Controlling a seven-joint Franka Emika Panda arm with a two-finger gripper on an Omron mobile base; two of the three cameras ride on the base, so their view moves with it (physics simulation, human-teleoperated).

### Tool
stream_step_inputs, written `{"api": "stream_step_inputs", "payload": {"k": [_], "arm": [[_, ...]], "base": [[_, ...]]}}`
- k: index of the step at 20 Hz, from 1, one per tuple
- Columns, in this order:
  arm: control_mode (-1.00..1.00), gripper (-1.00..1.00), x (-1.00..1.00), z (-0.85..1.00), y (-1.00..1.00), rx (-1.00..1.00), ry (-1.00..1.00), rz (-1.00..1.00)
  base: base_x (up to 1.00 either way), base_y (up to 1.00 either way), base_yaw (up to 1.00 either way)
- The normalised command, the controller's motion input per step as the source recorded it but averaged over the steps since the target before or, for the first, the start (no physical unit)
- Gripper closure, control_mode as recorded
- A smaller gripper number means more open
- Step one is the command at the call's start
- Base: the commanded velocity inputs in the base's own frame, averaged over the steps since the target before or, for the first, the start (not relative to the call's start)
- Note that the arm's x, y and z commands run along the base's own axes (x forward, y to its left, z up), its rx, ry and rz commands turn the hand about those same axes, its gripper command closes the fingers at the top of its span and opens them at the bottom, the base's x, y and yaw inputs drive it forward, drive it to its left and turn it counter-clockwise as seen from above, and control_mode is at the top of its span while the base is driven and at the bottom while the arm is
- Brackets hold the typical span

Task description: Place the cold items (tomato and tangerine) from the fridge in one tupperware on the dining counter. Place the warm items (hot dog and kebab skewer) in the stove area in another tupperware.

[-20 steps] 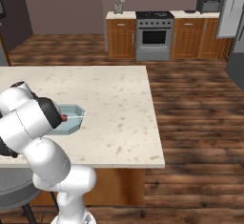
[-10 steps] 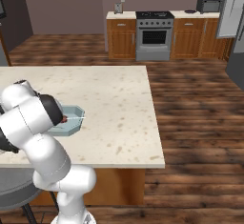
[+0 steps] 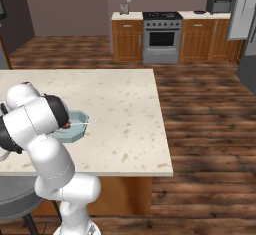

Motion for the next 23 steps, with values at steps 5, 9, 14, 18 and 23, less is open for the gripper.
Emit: {"api": "stream_step_inputs", "payload": {"k": [5, 9, 14, 18, 23], "arm": [[-1.00, -1.00, 0.09, -0.05, 0.00, 0.00, 0.00, 0.00], [-1.00, -1.00, 0.01, -0.02, 0.00, 0.00, 0.00, 0.00], [-1.00, -1.00, -0.18, 0.15, 0.00, 0.00, 0.00, 0.00], [-1.00, -1.00, -0.31, 0.62, -0.03, 0.00, -0.03, 0.00], [-1.00, -1.00, -0.40, 0.75, -0.19, 0.08, -0.02, 0.00]], "base": [[0.00, 0.00, 0.00], [0.00, 0.00, 0.00], [0.00, 0.00, 0.00], [0.00, 0.00, 0.00], [0.00, 0.00, 0.00]]}}
